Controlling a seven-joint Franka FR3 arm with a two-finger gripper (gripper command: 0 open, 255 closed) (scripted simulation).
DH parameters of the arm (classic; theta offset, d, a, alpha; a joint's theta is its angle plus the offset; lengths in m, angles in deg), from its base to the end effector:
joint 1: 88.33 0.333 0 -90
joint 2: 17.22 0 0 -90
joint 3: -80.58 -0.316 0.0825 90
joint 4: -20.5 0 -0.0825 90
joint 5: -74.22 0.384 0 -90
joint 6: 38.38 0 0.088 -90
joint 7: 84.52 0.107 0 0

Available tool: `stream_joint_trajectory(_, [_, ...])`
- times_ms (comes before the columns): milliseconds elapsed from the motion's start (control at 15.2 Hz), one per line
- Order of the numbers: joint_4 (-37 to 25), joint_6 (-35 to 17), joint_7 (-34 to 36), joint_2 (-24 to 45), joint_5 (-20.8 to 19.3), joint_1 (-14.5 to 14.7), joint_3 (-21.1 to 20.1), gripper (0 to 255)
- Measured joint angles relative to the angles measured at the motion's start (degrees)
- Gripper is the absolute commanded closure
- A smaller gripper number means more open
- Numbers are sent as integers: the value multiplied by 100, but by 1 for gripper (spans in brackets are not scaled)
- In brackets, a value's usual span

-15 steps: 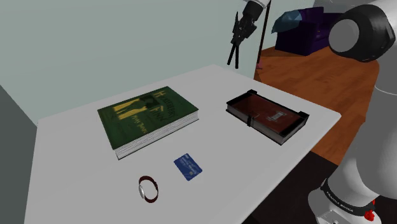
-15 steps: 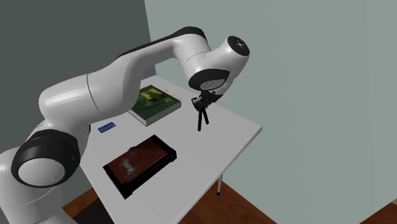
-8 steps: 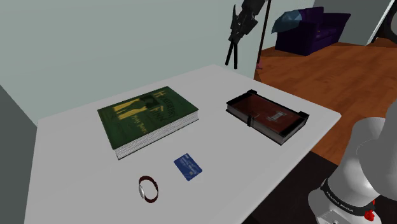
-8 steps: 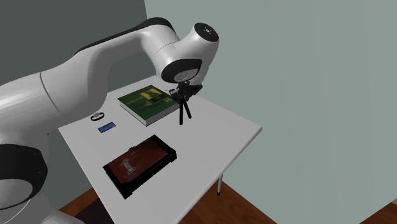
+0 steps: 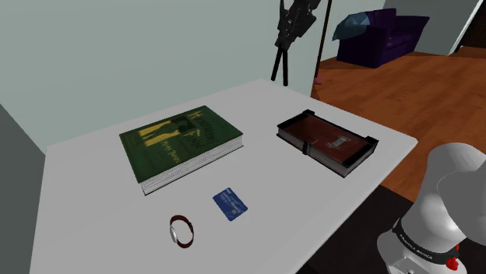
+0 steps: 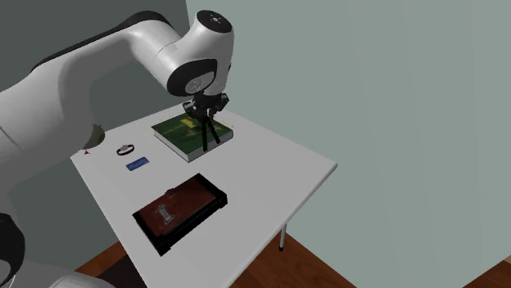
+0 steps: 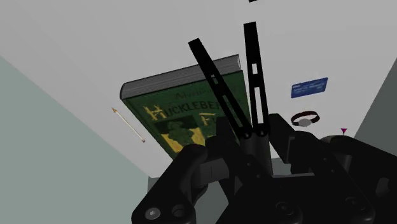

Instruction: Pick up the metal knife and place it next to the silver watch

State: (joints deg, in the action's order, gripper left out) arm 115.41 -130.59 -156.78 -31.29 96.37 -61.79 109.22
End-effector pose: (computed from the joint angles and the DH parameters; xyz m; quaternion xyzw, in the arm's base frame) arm 0.4862 -0.0166 0.7102 -0.7838 -0.5629 -0.2158 0.1491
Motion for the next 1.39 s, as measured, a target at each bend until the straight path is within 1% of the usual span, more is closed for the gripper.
stream_joint_trajectory(330, [213,-85,774,-479,-204,147,-591,255])
stream_joint_trajectory(462, [208,-71,1073,-607,-249,199,-810,255])
stream_joint_trajectory(594, [332,-166,1412,-768,-299,262,-1097,255])
stream_joint_trajectory(1056, [230,-147,2391,-1025,-373,438,-1845,255])
stream_joint_trajectory(1188, [76,-154,2685,-959,-376,504,-2063,255])
stream_joint_trajectory(1254, [96,-203,2831,-980,-385,534,-2188,255])
stream_joint_trajectory(1386, [-108,-160,3146,-915,-402,598,-2414,255])
